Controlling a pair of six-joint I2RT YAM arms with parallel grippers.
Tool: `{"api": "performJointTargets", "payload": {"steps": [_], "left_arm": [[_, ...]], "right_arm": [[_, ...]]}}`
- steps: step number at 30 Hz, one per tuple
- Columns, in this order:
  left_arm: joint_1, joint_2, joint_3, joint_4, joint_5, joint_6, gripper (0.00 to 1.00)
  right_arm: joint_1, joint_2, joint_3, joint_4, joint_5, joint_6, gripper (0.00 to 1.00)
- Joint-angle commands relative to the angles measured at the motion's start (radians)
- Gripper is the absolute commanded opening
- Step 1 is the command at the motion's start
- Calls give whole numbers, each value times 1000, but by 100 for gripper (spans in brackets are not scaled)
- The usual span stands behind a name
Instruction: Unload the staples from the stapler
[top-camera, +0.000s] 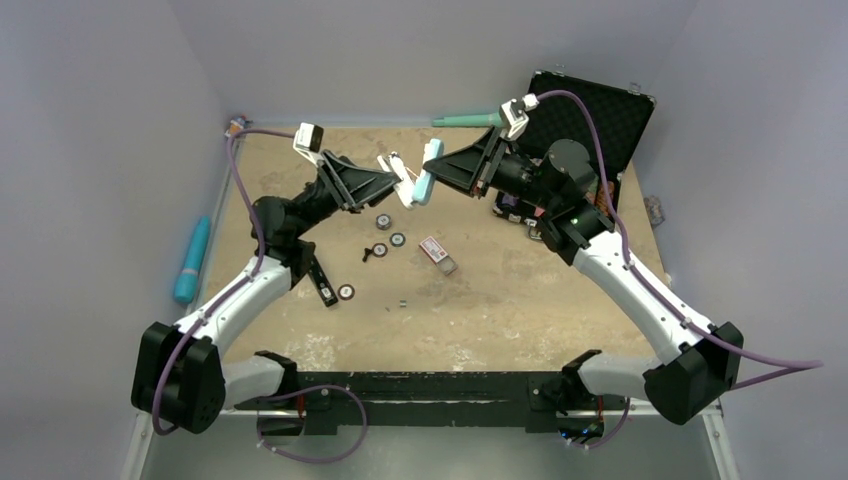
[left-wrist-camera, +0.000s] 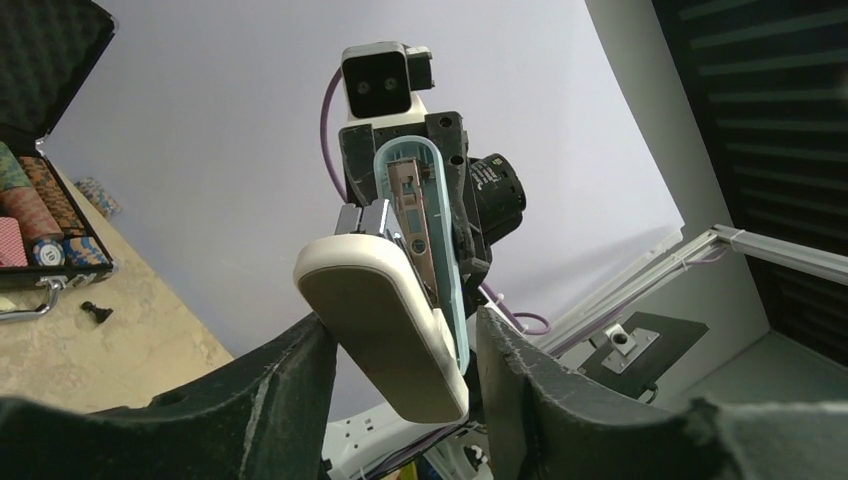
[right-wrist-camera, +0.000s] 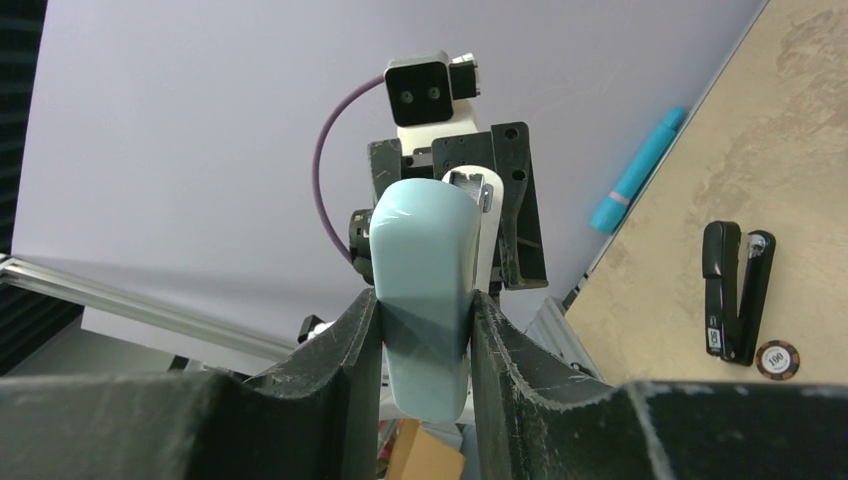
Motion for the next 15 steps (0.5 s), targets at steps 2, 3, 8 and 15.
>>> {"api": "performJointTargets", "payload": {"steps": [2,3,8,15], "left_arm": [[-10,9,51,47,4,29,52],[-11,14,56,47,7,28,50],[-21,36,79,46,20,27,48],[-21,27,78,-1,17,50,67]], "right_arm": [[3,-2,41,56,-20,-8,0],[2,0,41,54,-25,-12,0],[4,15,41,51,-49,-24,0],[8,28,30,55,-71,-34,0]]}}
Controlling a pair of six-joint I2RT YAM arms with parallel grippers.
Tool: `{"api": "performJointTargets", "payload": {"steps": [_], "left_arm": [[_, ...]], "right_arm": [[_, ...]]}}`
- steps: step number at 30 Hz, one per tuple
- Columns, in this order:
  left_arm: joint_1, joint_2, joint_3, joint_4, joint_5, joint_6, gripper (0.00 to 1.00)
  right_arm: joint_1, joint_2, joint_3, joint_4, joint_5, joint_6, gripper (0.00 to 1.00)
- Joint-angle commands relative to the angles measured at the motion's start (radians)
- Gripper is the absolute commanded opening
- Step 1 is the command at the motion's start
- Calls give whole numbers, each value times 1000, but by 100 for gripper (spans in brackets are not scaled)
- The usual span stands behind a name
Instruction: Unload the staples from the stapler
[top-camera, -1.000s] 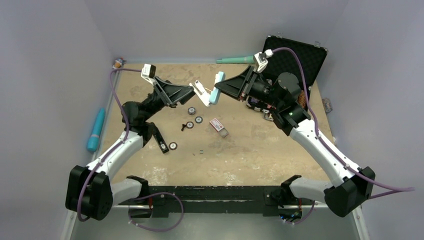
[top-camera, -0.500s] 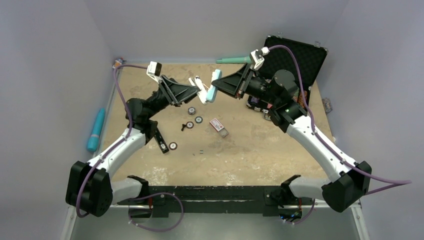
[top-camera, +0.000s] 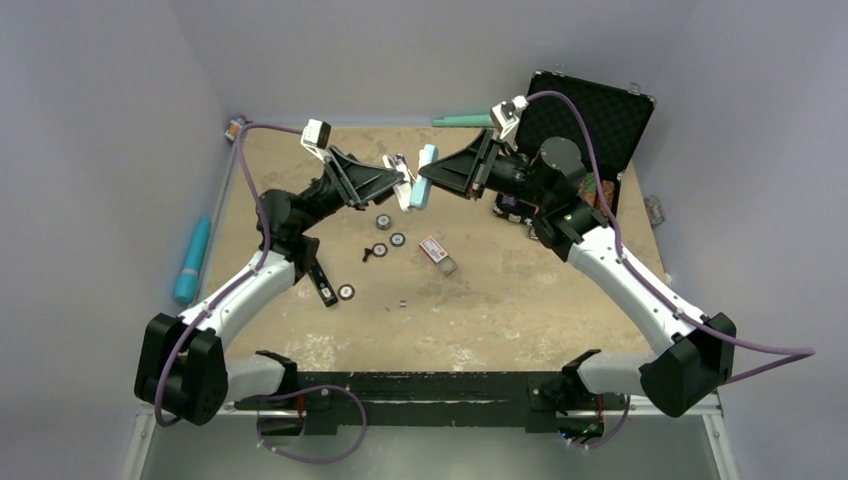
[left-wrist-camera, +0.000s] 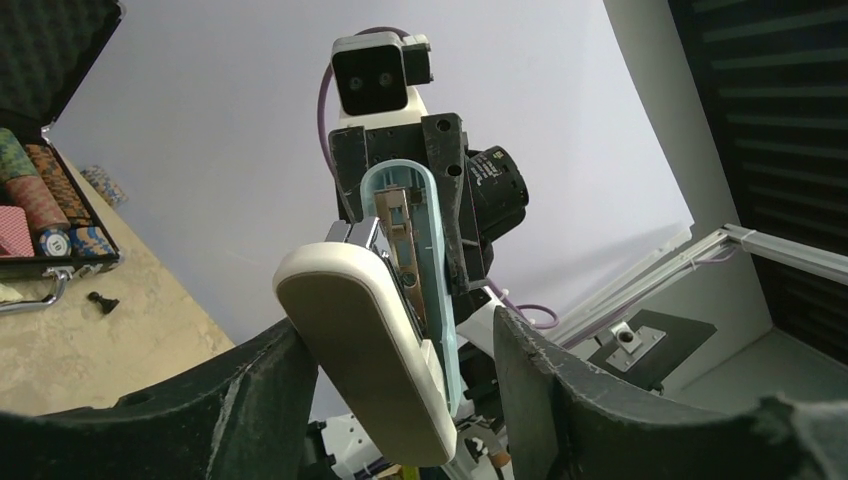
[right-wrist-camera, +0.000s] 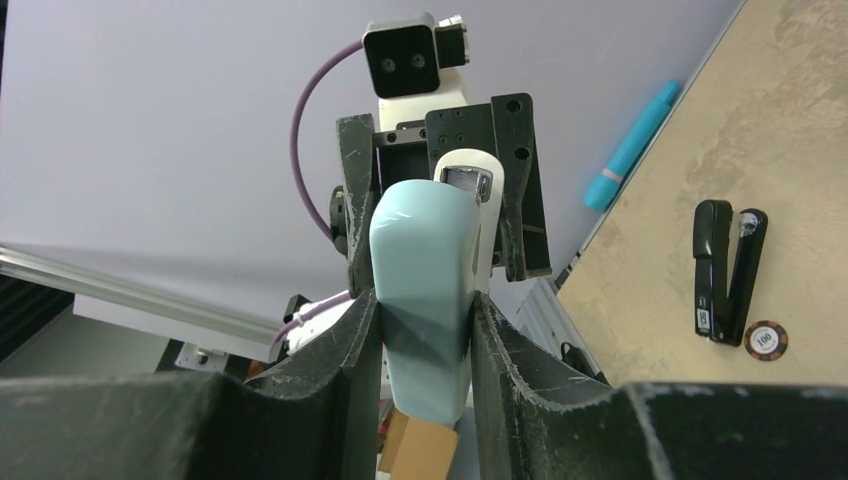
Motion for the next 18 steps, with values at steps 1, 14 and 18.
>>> {"api": "performJointTargets", "payload": {"steps": [1,14,18], "left_arm": [[-7,-14,48,12,8,35,67],[-7,39,101,9,60,15,19],[-7,48,116,2,111,15,4]], "right_arm": [[6,-6,28,56,-25,-19,0],[28,20,16,73,-50,-33,0],[39,32,18,55,-50,-55,0]]}}
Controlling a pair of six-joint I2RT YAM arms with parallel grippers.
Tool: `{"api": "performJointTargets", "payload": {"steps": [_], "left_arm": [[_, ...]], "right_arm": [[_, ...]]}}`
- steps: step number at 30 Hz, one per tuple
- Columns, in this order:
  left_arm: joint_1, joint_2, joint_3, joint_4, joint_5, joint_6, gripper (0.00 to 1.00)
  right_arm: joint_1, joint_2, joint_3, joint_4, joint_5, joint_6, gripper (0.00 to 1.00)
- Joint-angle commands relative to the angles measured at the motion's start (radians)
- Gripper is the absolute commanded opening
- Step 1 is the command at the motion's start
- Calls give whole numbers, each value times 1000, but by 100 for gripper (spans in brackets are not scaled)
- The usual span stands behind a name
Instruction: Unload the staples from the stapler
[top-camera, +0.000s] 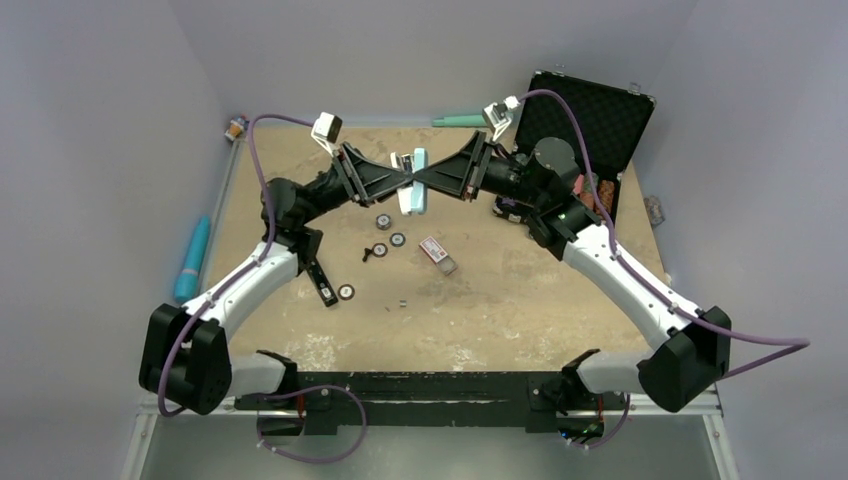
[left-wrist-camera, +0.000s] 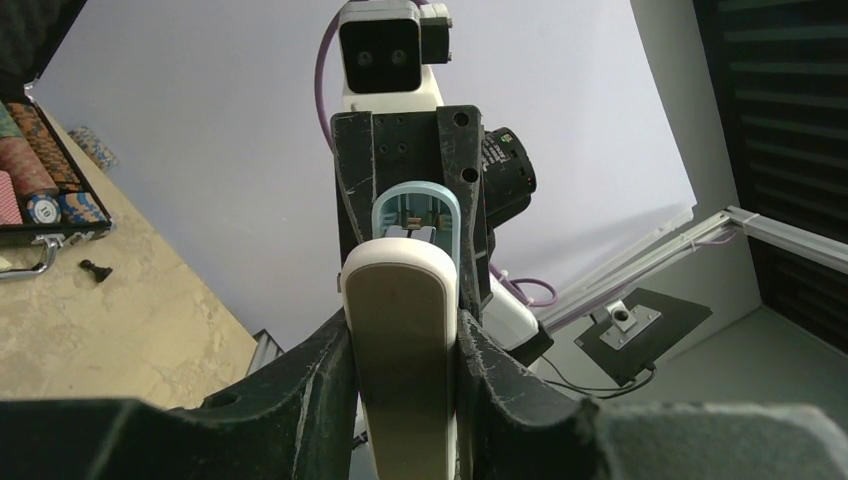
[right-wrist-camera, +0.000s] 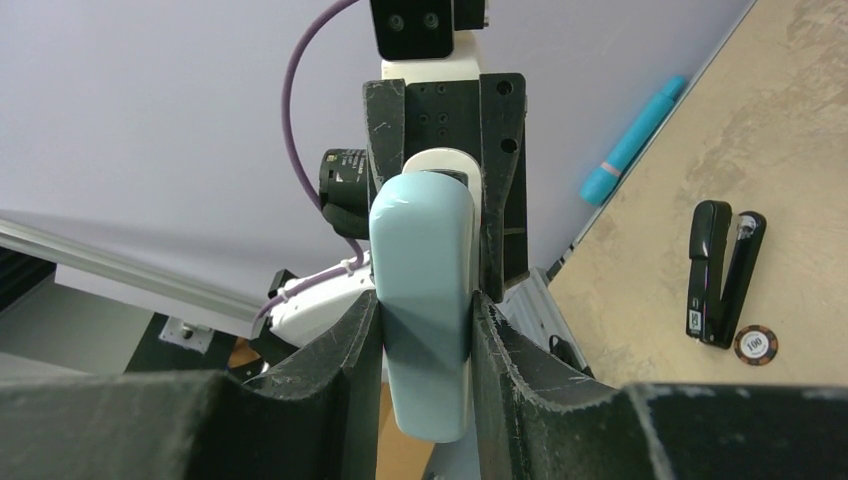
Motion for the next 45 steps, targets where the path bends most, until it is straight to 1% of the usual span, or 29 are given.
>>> {"api": "performJointTargets", "payload": {"steps": [1,2,3,4,6,7,8,9,10,12,15,17,18,20,26,32,34,35,38,39,40,41,42,43,45], "left_arm": [[0,2,56,46,68,19,0],[0,2,54,41,79,20,0],[0,-2,48,39,87,23,0],[0,-9,40,29,93,28,0],[0,-29,23,-28,109,64,0],[0,-43,19,-83,122,95,0],[1,-61,19,-152,137,140,0],[1,-81,25,-233,147,193,0],[0,-102,35,-335,156,261,0],[1,-152,74,-587,160,433,0],[0,-194,149,-975,140,721,0],[0,-200,189,-1218,117,879,0],[0,-200,199,-1278,110,949,0],[0,-211,197,-1350,89,1016,0],[0,-235,139,-1415,23,1113,0],[0,-217,99,-1380,2,1134,0],[0,-198,97,-1385,-15,1155,0],[-1,-189,96,-1390,-23,1163,0],[-15,-179,89,-1386,-45,1184,0],[-26,-178,89,-1389,-64,1191,0],[-35,-177,89,-1399,-86,1202,0],[-45,-177,89,-1403,-110,1208,0],[-53,-176,85,-1406,-134,1212,0],[-59,-176,83,-1409,-158,1213,0],[-72,-175,80,-1425,-212,1217,0]], "right_arm": [[21,8,18,16,-19,-26,0],[22,8,18,11,-19,-35,1],[23,9,19,-1,-19,-43,5],[23,9,22,-16,-18,-55,15],[23,4,23,-48,-16,-77,43],[23,-1,22,-68,-13,-91,57],[23,-7,23,-95,-8,-108,67],[23,-15,25,-127,-1,-128,73],[23,-22,29,-161,9,-151,77],[23,-32,37,-241,29,-207,81],[24,-45,35,-364,54,-280,83],[23,-50,29,-425,80,-325,83],[23,-52,22,-450,92,-342,84],[20,-55,6,-489,119,-363,84],[18,-47,-5,-532,143,-397,84],[18,-50,-13,-558,147,-424,83],[18,-50,-16,-575,151,-436,81],[18,-50,-18,-581,147,-440,77],[18,-42,-31,-583,129,-451,61],[18,-37,-37,-579,120,-455,54],[18,-30,-42,-574,109,-457,44],[18,-19,-48,-567,94,-457,39],[19,-8,-51,-562,82,-457,34],[18,4,-53,-559,75,-457,32],[18,23,-60,-542,67,-448,30]]}}
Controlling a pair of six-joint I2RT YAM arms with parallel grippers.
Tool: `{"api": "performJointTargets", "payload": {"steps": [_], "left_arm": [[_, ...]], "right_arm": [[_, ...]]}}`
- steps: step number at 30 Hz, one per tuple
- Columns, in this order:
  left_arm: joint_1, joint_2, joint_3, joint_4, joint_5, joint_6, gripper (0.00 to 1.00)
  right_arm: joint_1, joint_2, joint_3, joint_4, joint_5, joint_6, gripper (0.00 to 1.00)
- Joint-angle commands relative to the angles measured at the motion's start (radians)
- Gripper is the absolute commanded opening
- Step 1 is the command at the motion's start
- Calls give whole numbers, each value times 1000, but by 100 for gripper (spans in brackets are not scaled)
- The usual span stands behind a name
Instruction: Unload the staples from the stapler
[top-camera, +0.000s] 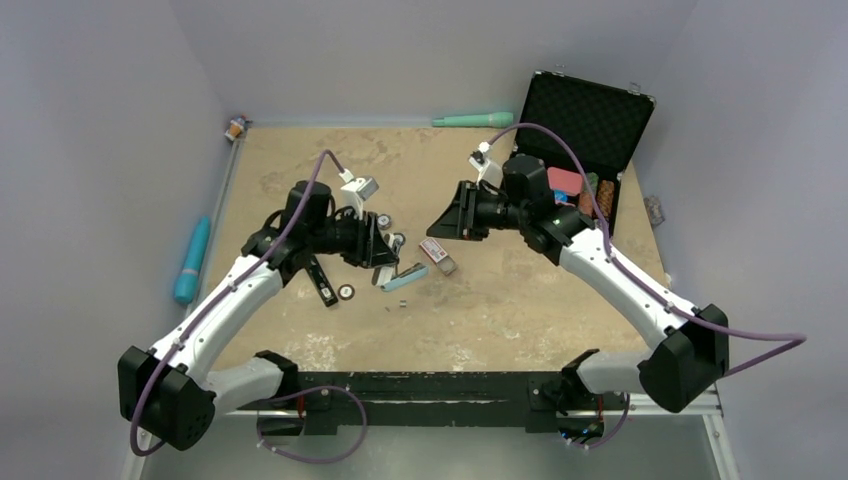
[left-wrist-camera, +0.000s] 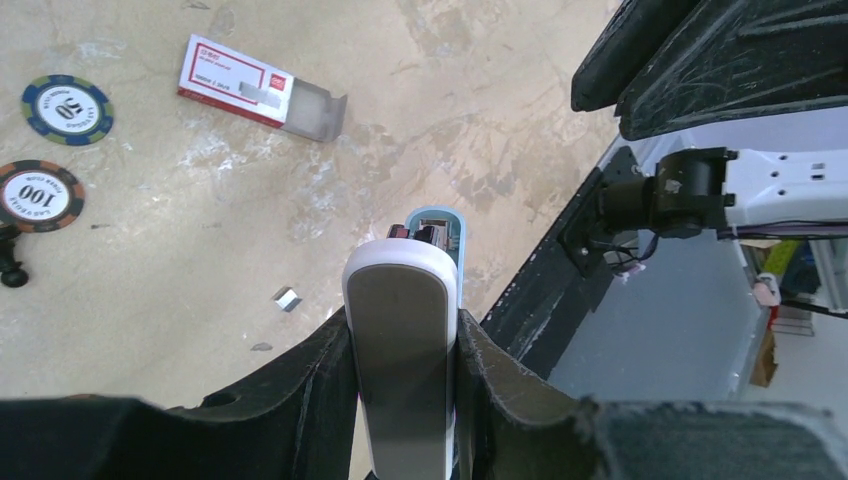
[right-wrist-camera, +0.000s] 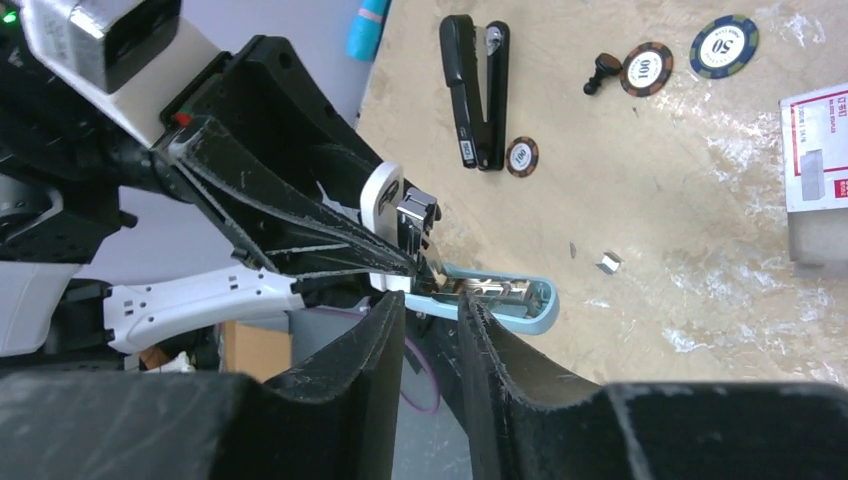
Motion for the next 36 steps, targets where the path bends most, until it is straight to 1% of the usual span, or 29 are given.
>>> {"api": "performJointTargets", "payload": {"steps": [1,3,11,15,17,23,28,32,36], "left_arm": [[-32,-1,-9,-8,-128,48,0],[-44,8,-16,-21,-170,50,0],[-66,18,-83,-18,-201,-1,0],[-67,20,-88,-54,-217,-41,0],[-68,19,-95,-69,-225,-61,0],[-74,20,-135,-92,-267,-76,0],[-74,14,-160,-110,-340,-93,0],[-74,23,-168,-93,-345,-107,0],[-74,22,-170,-83,-335,-114,0]], "right_arm": [[-2,40,-20,50,-40,-9,29],[-1,64,-26,68,-41,4,27],[4,161,-56,125,-50,35,17],[19,214,-62,105,-66,9,5],[33,250,-51,85,-68,-5,3],[99,330,14,88,-63,-2,0],[149,423,112,22,-64,-38,0],[165,469,161,-28,-65,-69,0],[173,489,172,-52,-59,-74,0]]}}
